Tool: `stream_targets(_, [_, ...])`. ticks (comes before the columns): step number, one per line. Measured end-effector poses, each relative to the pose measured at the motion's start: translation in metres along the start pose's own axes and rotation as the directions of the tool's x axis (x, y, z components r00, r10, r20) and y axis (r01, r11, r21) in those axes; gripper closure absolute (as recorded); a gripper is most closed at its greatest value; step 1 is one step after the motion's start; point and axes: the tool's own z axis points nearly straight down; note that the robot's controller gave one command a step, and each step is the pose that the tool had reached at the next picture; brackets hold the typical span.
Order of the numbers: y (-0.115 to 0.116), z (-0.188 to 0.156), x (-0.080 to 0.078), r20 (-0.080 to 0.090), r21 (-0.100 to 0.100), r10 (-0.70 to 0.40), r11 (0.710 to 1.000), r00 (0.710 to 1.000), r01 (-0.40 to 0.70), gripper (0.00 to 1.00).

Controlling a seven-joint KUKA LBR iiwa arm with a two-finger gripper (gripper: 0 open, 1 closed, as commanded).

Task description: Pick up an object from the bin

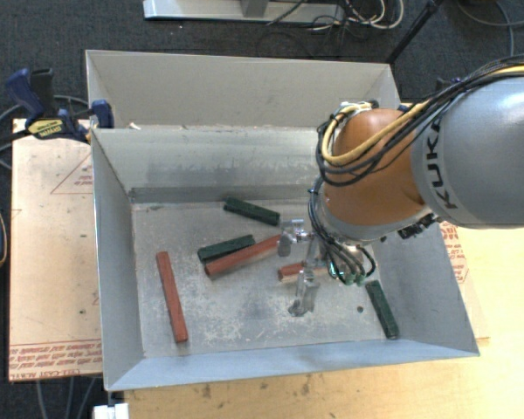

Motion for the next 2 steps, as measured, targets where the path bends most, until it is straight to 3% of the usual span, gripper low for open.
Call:
stream_targets(1, [-0.009, 0.089, -0.015, 0.001, 0.001, -0.014, 1.000, 1.000, 0.014, 0.00])
stream_targets(2, [0.021, 0.063, -0.057, 0.014, 0.000, -0.121, 0.993, 0.993, 0.121, 0.00])
